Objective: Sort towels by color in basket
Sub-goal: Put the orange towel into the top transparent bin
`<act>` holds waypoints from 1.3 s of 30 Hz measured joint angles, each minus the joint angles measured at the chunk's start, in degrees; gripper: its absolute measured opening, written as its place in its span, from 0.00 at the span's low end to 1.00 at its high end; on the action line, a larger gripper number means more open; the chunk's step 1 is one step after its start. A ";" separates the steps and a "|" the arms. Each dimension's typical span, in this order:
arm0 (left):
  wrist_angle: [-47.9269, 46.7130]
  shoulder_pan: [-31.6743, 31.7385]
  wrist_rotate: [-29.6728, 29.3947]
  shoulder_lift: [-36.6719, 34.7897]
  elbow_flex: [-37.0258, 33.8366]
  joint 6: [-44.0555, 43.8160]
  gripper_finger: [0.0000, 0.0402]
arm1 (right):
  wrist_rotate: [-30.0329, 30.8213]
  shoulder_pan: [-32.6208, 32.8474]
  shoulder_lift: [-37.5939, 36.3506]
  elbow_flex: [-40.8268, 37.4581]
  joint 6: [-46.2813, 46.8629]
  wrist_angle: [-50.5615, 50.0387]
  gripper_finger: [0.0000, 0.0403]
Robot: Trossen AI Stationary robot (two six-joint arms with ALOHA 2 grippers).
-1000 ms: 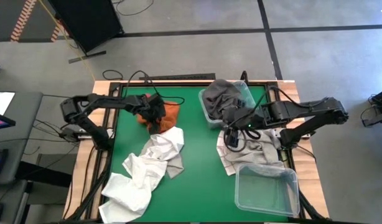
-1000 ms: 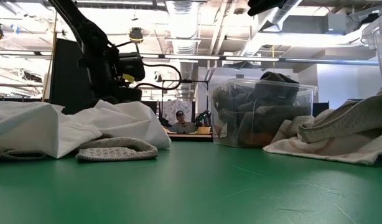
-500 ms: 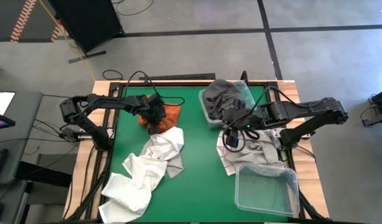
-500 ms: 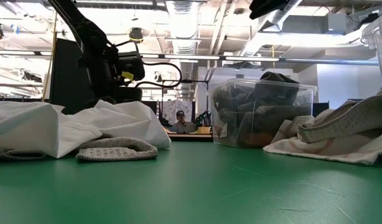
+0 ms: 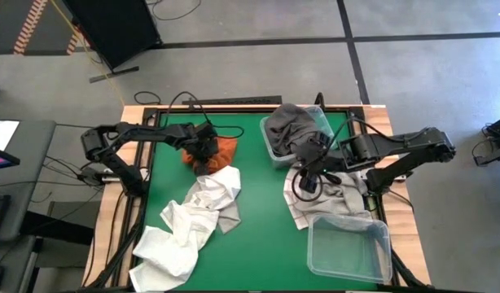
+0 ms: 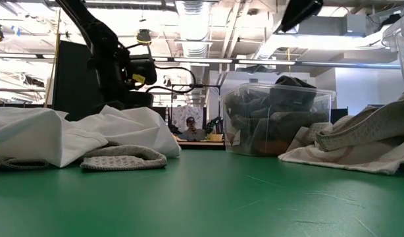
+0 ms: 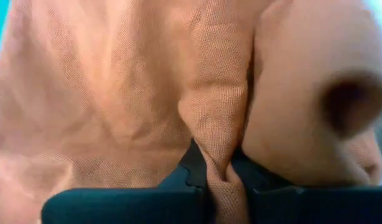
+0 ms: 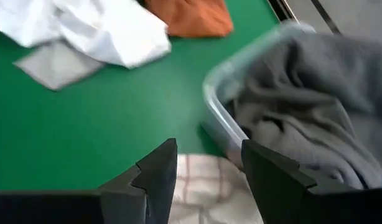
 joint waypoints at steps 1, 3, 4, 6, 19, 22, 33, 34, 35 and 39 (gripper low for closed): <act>-0.55 -0.39 -0.12 -0.33 0.83 0.20 0.04 | 0.66 0.21 0.01 0.00 1.36 -1.45 0.54; -0.95 -1.10 -0.10 -1.60 2.69 0.61 0.04 | 1.79 0.57 0.01 0.00 4.08 -3.94 0.54; -1.15 -1.50 -0.06 -2.31 3.69 0.88 0.04 | 2.34 0.84 0.00 0.00 5.36 -4.95 0.54; -2.47 -2.33 0.04 -3.63 5.72 1.32 0.03 | 3.18 1.51 -0.02 0.00 7.67 -6.55 0.54; -3.36 -8.01 0.58 -12.56 19.81 5.66 0.03 | 7.53 8.44 0.12 -0.92 18.80 -6.89 0.54; -3.02 -8.77 0.59 -12.65 23.33 7.01 0.03 | 8.30 10.00 0.12 -3.15 22.13 -6.35 0.54; 10.79 -9.14 2.17 -12.65 29.76 10.47 0.03 | 8.43 11.74 0.16 -14.80 29.91 4.68 0.54; 12.92 -9.14 2.63 -12.35 29.84 10.52 0.03 | 8.80 11.74 0.16 -15.72 30.33 6.05 0.54; 14.99 -9.14 3.29 -12.20 29.88 10.52 0.03 | 9.32 11.74 0.16 -16.56 30.75 7.27 0.54; 21.02 -9.14 5.27 -10.54 29.89 11.15 0.03 | 10.04 11.73 0.16 -18.76 32.23 10.84 0.54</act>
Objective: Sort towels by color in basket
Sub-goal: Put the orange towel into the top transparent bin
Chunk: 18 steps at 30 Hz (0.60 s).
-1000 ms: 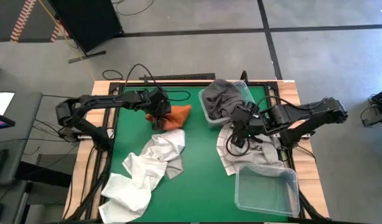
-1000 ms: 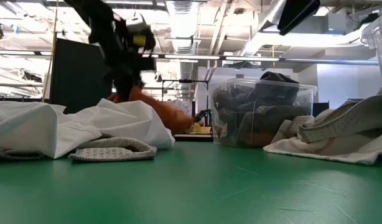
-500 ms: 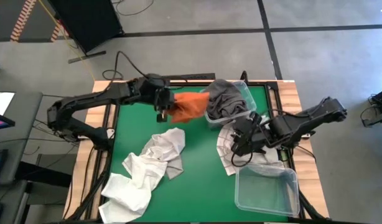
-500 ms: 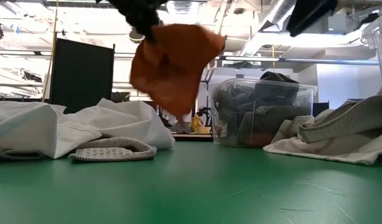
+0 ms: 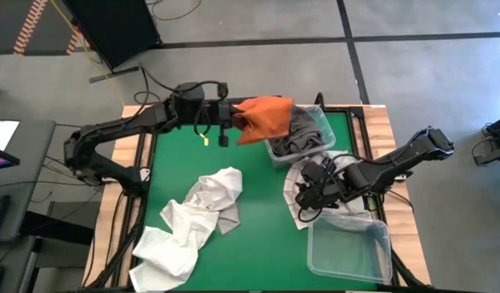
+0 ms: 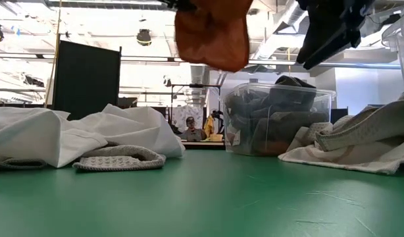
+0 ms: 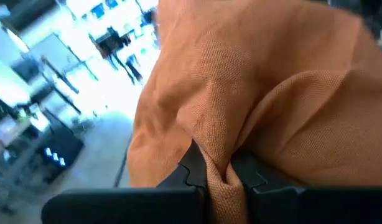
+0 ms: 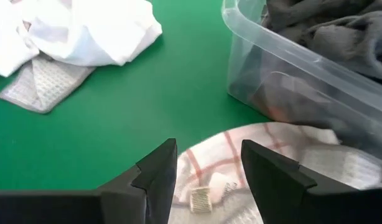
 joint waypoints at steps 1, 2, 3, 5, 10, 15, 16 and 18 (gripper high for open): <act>0.97 0.02 0.05 0.37 0.01 0.17 0.03 | 0.20 0.00 0.00 -0.60 0.14 1.37 0.54; 1.16 0.09 0.09 0.82 -0.03 0.24 0.03 | 0.38 0.05 0.00 -1.14 0.21 2.54 0.54; 2.38 0.17 0.22 1.80 -0.05 0.48 0.03 | 0.44 0.07 0.00 -1.60 0.24 3.55 0.54; 4.78 0.33 0.66 3.26 0.01 0.85 0.03 | 0.44 0.09 0.02 -2.28 0.24 5.31 0.54; 7.98 1.50 1.61 7.54 -0.05 1.29 0.03 | 0.45 0.47 0.00 -2.59 0.25 7.24 0.54; 11.70 3.58 4.50 12.66 -0.05 -0.50 0.03 | 0.42 1.39 0.00 -2.59 0.24 8.86 0.54; 12.34 4.01 5.02 13.73 -0.05 -1.05 0.03 | 0.42 1.66 0.00 -2.59 0.26 8.88 0.54; 13.92 4.79 6.33 16.15 -0.05 -2.39 0.03 | 0.42 2.15 0.00 -2.59 0.54 8.84 0.54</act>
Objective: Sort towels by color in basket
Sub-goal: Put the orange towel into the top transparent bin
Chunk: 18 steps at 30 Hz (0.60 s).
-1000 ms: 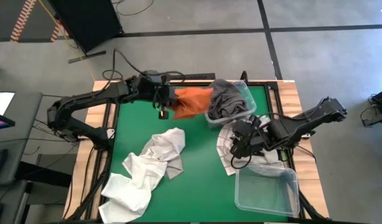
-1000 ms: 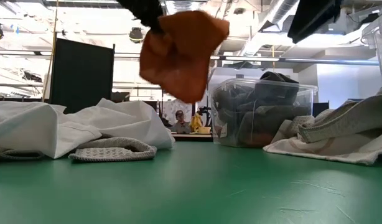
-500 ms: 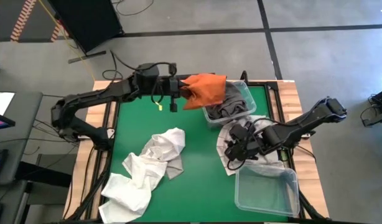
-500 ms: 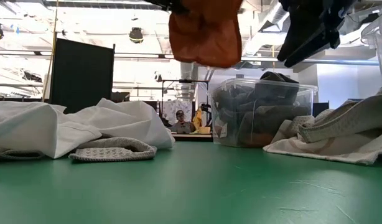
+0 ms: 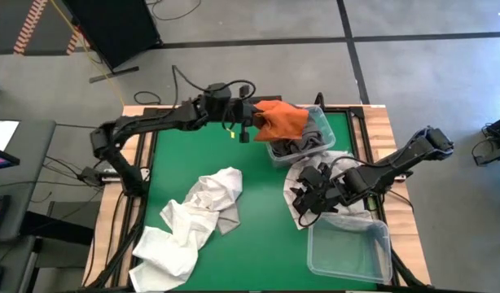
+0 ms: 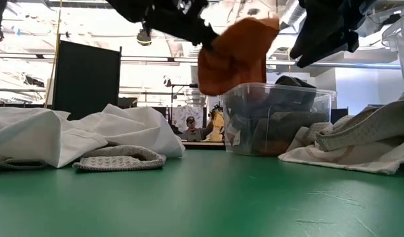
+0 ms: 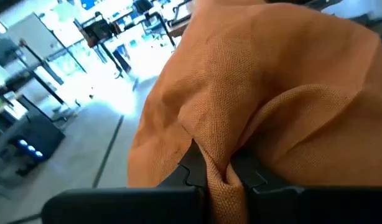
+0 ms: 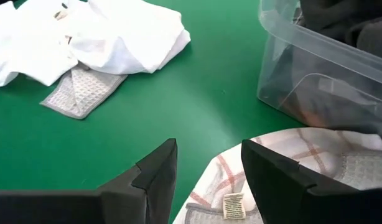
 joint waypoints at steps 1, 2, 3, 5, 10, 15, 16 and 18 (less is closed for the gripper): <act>0.59 0.36 0.26 1.13 0.02 -0.52 0.03 | 0.00 0.32 0.00 0.00 0.22 0.01 0.54; 0.75 0.70 0.81 2.27 0.02 -0.91 0.04 | 0.00 0.66 0.00 0.00 0.52 0.00 0.54; 1.14 0.98 1.26 3.51 0.01 -1.23 0.04 | -0.02 0.91 0.00 0.00 0.59 0.00 0.54; 1.63 1.40 1.43 5.64 0.02 -1.56 0.04 | -0.02 1.51 0.00 0.00 0.61 -0.01 0.54; 2.07 1.72 1.57 10.71 0.04 -1.75 0.04 | 0.00 2.65 0.00 0.00 0.61 -0.02 0.54; 2.30 1.64 1.65 13.35 0.04 -1.48 0.07 | 0.21 2.87 0.00 0.00 0.52 -0.36 0.54; 2.12 1.64 1.64 13.34 0.06 -1.58 0.08 | 0.50 2.83 0.00 0.00 0.22 -0.33 0.54; 1.97 1.58 1.63 13.30 0.07 -1.67 0.12 | 1.77 2.58 0.00 -0.01 -0.76 -0.31 0.54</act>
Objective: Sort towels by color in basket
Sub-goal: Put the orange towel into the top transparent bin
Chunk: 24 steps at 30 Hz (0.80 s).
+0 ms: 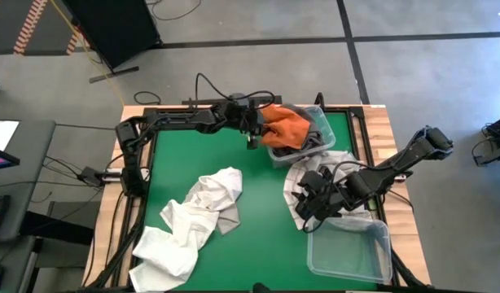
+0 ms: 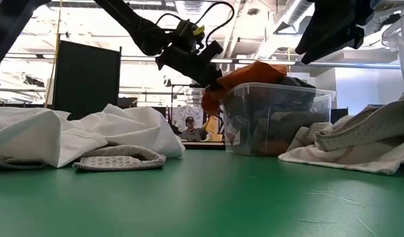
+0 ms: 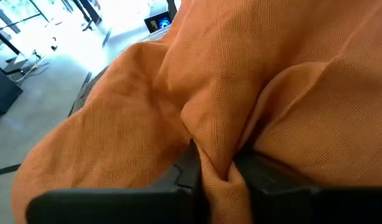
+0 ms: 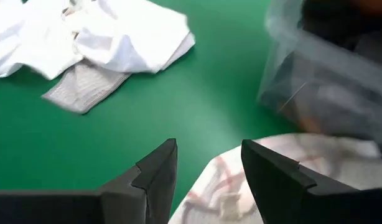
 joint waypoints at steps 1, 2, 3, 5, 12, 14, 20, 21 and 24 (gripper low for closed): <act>-0.04 -0.04 0.00 0.00 0.00 -0.22 0.15 | 1.01 -0.19 0.00 0.01 -0.68 -0.01 0.54; -0.19 -0.02 -0.02 -0.14 0.00 -0.57 0.18 | 2.13 -0.40 -0.05 0.02 -1.37 -0.07 0.54; -0.54 -0.03 -0.05 -0.34 0.00 -0.97 0.20 | 3.48 -0.73 -0.11 0.19 -2.19 -0.26 0.54; -0.77 -0.05 -0.03 -0.56 0.00 -1.15 0.26 | 6.90 -1.49 -0.15 0.91 -4.26 -0.23 0.54; -2.44 -0.15 0.00 -0.61 0.09 -3.83 0.44 | 16.58 -6.23 -0.17 3.44 -18.76 4.08 0.54; -2.67 -0.18 0.54 -0.61 0.09 -4.95 0.47 | 16.76 -8.80 -0.17 3.49 -24.79 6.75 0.54; -2.96 -0.29 3.04 -0.61 0.09 -7.68 0.48 | 15.81 -18.10 -0.17 3.49 -37.45 11.90 0.54; -3.03 -0.31 3.08 -0.70 0.09 -7.89 0.48 | 14.38 -19.81 -0.17 3.49 -39.30 12.86 0.54; -3.30 -0.50 3.22 -1.15 0.03 -8.71 0.48 | 7.70 -25.23 -0.16 3.47 -44.11 16.00 0.54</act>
